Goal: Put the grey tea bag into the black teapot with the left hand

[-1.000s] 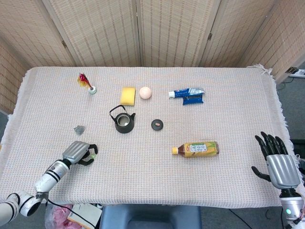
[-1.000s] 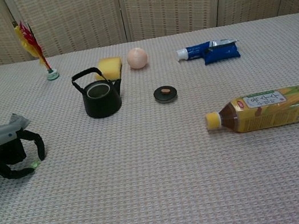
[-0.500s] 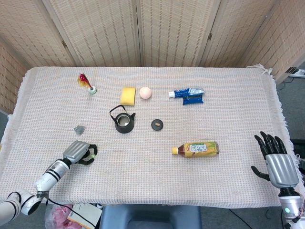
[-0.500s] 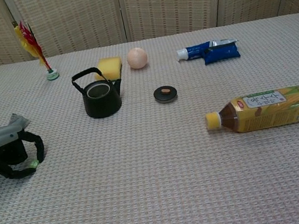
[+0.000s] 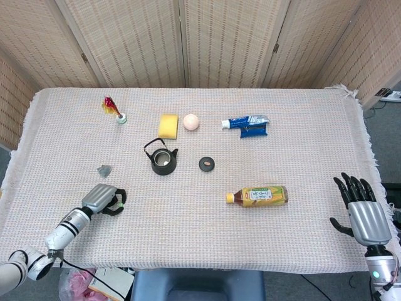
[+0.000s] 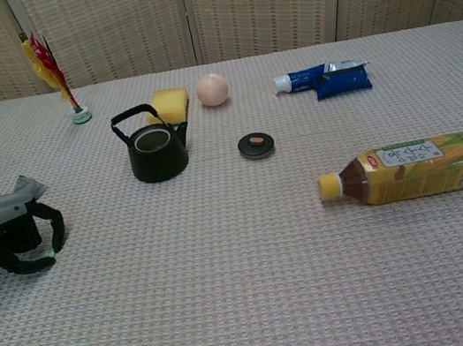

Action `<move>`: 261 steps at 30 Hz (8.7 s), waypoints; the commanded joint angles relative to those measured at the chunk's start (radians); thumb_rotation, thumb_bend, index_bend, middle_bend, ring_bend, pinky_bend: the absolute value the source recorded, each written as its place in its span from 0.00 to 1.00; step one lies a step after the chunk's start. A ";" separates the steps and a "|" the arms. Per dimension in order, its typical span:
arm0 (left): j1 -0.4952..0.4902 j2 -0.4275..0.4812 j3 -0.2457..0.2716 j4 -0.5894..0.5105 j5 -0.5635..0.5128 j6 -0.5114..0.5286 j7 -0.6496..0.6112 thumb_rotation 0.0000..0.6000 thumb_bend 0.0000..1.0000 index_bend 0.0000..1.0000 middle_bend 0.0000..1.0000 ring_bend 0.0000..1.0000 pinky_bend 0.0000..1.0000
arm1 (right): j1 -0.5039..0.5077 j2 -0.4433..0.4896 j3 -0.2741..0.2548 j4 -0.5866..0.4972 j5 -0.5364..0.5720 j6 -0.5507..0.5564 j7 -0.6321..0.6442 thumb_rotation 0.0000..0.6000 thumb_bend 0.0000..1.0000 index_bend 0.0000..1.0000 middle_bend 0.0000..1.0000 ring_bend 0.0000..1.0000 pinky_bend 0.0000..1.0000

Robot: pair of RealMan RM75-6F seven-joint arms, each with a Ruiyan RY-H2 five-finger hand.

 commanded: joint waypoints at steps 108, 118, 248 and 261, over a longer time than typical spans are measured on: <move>-0.625 0.367 -0.209 -0.500 -0.769 -0.228 1.005 1.00 0.39 0.54 1.00 0.95 1.00 | -0.010 0.079 0.039 0.010 0.072 -0.004 0.176 1.00 0.14 0.00 0.00 0.00 0.00; -0.600 0.342 -0.193 -0.459 -0.725 -0.243 0.939 1.00 0.39 0.54 1.00 0.95 1.00 | -0.009 0.077 0.043 0.010 0.081 -0.007 0.172 1.00 0.14 0.00 0.00 0.00 0.00; -0.436 0.230 -0.242 -0.346 -0.482 -0.538 0.291 1.00 0.82 0.00 1.00 0.97 1.00 | 0.006 0.077 0.023 -0.004 0.072 -0.043 0.152 1.00 0.18 0.00 0.00 0.00 0.00; -0.231 0.592 -0.219 -0.772 -0.408 -0.242 0.309 1.00 0.51 0.00 1.00 0.81 0.97 | -0.021 0.091 0.009 -0.009 0.021 0.014 0.180 1.00 0.18 0.00 0.00 0.00 0.00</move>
